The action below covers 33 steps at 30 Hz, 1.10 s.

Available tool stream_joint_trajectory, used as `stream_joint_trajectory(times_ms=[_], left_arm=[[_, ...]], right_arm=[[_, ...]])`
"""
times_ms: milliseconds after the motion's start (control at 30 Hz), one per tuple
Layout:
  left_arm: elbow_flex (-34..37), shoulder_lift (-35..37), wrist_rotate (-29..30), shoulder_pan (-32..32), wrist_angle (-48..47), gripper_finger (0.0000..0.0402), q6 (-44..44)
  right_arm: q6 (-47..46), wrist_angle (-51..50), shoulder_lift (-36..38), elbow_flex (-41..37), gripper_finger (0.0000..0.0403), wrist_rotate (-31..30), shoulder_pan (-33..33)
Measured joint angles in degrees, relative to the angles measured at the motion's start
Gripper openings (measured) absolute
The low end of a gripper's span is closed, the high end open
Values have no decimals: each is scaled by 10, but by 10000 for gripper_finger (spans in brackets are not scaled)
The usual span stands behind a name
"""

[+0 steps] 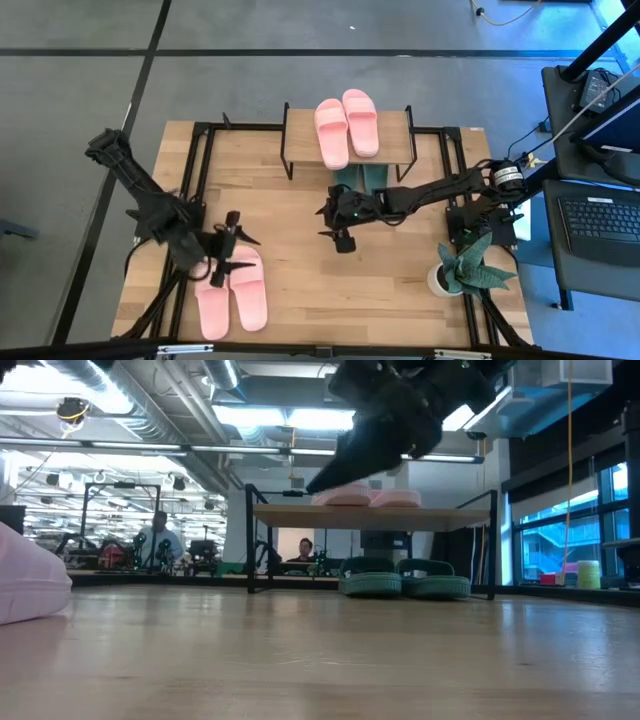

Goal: Pick and place slides into the shelf
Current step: Put the pink slipper under the shelf

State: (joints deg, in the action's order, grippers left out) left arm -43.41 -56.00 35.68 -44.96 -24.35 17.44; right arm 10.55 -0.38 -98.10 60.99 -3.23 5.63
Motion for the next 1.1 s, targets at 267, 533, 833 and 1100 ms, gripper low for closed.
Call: stream_joint_trajectory(times_ms=[267, 533, 833, 1100], left_arm=[[-149, -193, 5, -45, -191, 236, 198], [-272, -362, -66, -82, -350, 236, 387], [-327, -457, -84, -85, -424, 236, 496], [-327, -514, -128, -57, -455, 236, 497]], right_arm=[[-28, -26, 0, -1, 268, -2, 0], [-29, -26, 0, -1, 268, -2, 0], [-28, -25, 0, -1, 268, -2, 0], [-27, -25, 0, -1, 268, -2, 0]])
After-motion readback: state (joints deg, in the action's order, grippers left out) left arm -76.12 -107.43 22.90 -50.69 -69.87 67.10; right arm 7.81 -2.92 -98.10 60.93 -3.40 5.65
